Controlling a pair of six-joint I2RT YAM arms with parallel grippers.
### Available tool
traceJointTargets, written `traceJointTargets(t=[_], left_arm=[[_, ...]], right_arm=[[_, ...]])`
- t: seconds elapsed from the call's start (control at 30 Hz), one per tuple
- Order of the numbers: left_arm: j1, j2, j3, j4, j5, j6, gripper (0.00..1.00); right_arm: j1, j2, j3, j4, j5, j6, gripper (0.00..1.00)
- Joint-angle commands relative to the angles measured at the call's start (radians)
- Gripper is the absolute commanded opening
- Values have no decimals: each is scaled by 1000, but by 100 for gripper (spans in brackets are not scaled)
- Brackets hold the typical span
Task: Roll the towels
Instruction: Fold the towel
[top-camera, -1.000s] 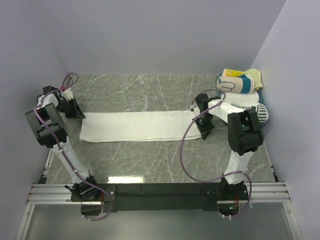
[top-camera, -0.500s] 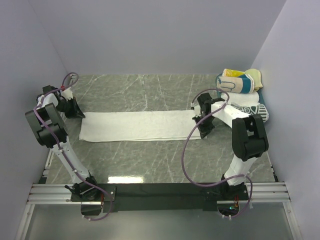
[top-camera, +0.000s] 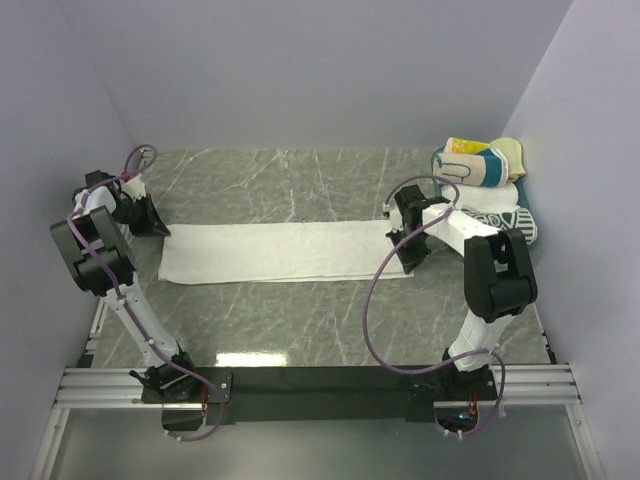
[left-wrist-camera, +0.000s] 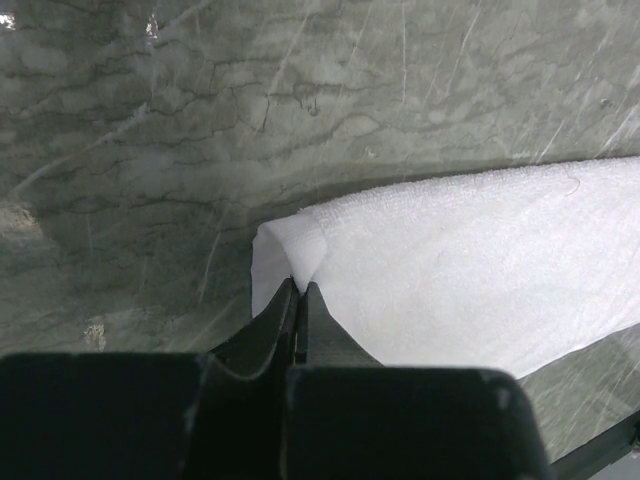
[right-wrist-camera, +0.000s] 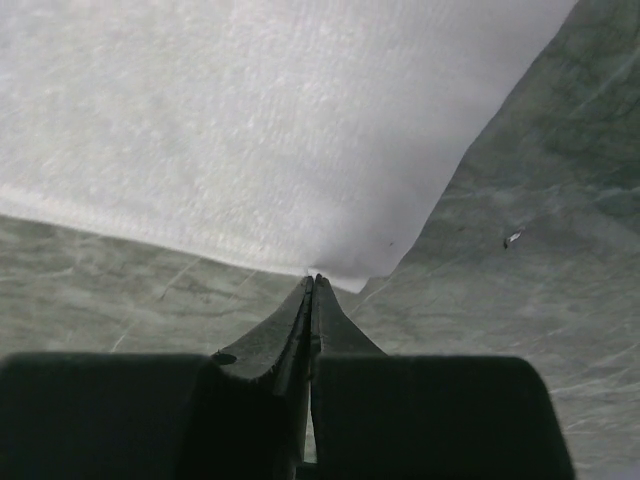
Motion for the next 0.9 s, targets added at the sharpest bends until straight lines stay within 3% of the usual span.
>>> traceJointTargets(t=[0.0,0.37,0.87], left_arm=[[-2,9,39,-6,25,15,1],[-2,10,43,0,14,9,1],[-2,64,183,-43,-25,5,1]], right_arm=[[3,34,9,51,66,15,3],[2,64,-54,97,183,-5,2],[2,67,-93,114,249,-20,2]])
